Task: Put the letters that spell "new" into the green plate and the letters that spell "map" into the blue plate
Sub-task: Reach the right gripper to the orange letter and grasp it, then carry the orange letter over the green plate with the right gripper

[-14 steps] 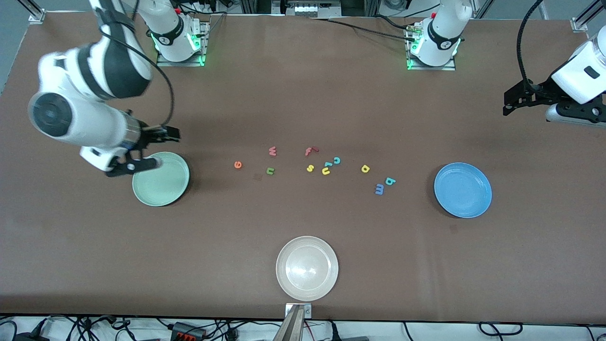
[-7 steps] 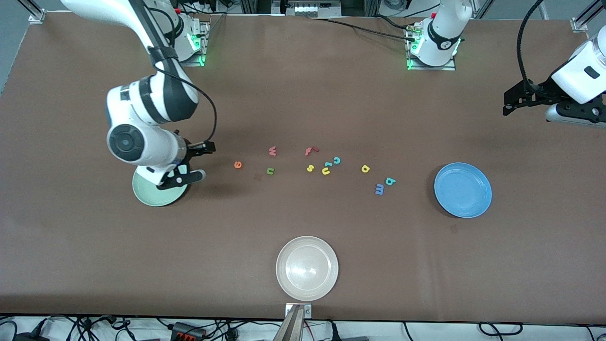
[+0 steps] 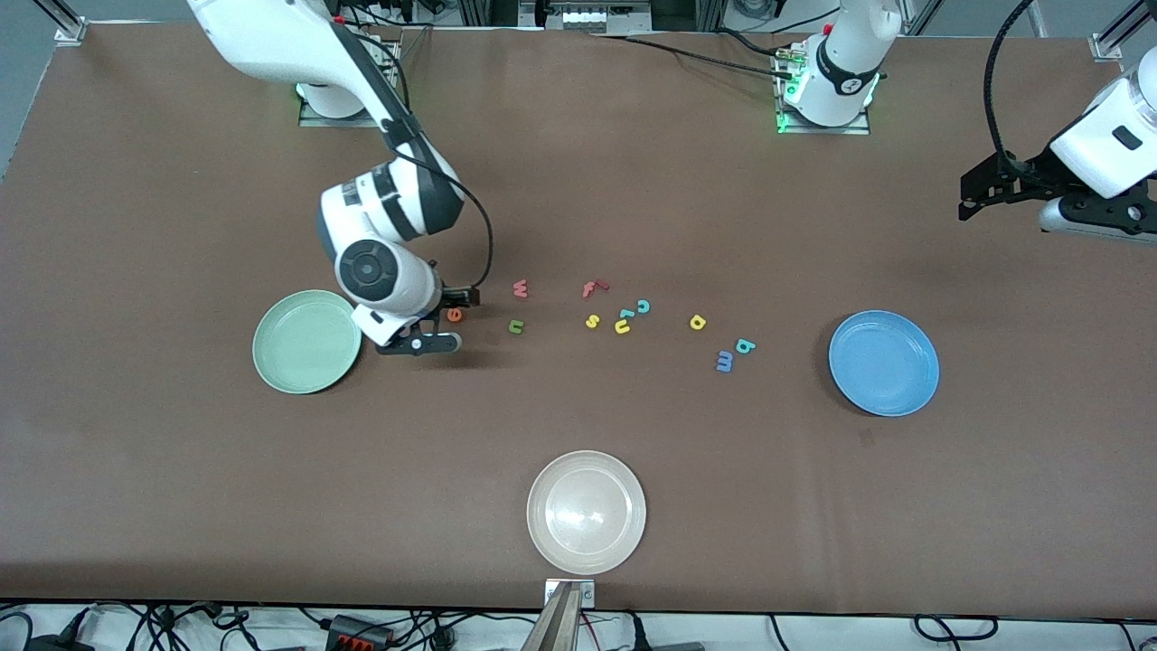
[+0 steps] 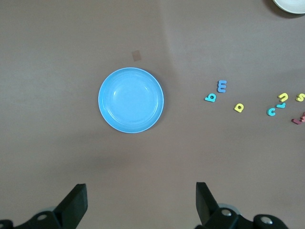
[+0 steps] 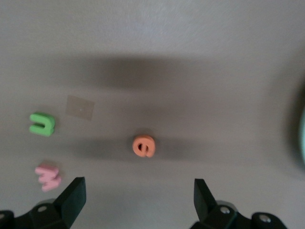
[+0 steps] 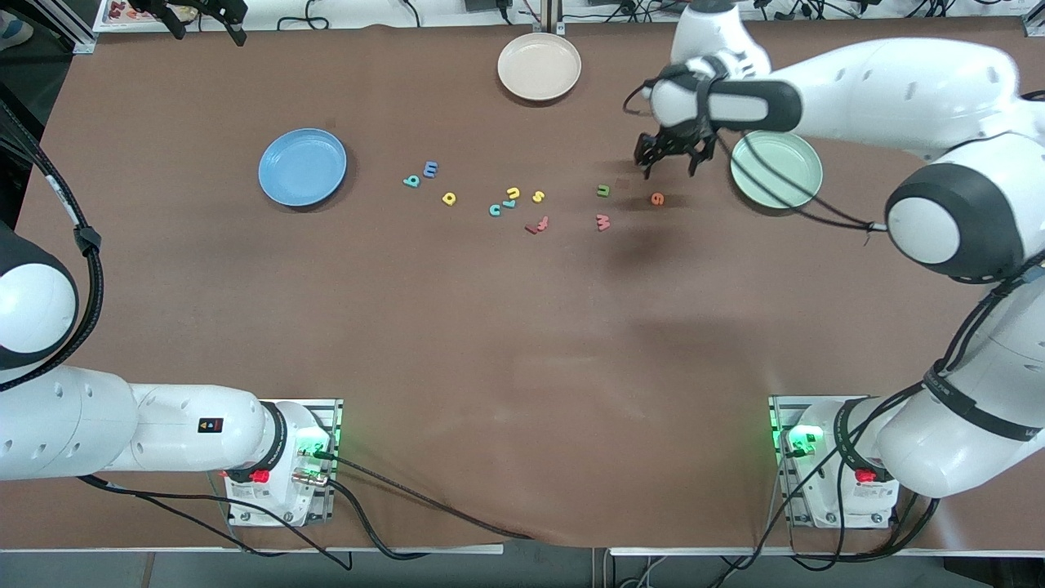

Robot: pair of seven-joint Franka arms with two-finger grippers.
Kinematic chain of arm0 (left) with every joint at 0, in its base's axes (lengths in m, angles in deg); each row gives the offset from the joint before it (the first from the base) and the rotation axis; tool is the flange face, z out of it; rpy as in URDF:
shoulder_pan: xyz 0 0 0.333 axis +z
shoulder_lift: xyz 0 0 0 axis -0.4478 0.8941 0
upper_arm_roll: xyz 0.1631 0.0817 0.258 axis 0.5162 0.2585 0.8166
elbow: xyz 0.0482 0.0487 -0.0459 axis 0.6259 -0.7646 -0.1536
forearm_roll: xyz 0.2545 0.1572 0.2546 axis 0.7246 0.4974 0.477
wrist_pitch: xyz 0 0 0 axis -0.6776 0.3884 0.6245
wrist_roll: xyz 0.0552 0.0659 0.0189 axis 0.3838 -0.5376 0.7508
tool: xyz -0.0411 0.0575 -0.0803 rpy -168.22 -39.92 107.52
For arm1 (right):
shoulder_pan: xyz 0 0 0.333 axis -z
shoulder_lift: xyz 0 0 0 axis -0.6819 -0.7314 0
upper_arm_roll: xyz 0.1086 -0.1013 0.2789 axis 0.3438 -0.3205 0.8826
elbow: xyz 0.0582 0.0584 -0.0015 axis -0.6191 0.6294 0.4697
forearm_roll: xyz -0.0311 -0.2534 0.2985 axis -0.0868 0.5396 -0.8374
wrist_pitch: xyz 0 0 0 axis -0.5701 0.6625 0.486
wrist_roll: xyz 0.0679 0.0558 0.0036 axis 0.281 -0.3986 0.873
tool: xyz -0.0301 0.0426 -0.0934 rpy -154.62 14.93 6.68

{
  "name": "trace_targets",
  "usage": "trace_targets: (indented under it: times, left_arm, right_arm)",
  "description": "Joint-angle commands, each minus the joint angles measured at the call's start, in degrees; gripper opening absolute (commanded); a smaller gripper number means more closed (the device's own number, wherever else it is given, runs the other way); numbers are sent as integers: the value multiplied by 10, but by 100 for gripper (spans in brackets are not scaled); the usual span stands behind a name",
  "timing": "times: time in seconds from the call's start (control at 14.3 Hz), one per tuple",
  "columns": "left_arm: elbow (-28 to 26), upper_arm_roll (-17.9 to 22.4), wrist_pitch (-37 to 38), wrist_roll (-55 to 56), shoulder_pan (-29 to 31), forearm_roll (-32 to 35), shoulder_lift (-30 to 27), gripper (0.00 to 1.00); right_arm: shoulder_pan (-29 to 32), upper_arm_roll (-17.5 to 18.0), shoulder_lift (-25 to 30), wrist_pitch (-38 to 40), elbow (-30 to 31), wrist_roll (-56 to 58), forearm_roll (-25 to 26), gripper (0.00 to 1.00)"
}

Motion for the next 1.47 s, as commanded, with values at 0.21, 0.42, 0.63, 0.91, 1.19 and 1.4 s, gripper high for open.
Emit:
trace_targets:
  times: [0.21,0.42,0.63,0.91,1.19,1.4]
  left_arm:
    - [10,-4,9,-2,5,-4,-1,100]
    - [10,-5,6,-2,3,-4,0,100]
    - [11,-6,5,-2,-1,-4,2,100]
    - [12,-7,9,-2,-3,-5,3,100]
    - [19,-25,30,-1,-13,-6,12,100]
    - [20,-25,30,-2,-12,-5,13,100]
  right_arm:
    - [-15,-8,-25,-54,18,-89,-8,98]
    - [-15,-7,-35,-69,18,-114,-8,90]
    - [-17,-8,-45,-81,18,-122,-7,86]
    - [-18,-8,-49,-84,18,-122,-7,78]
    - [-18,-8,-49,-84,18,-121,-7,59]
    - [-17,-8,-50,-84,18,-119,-6,55]
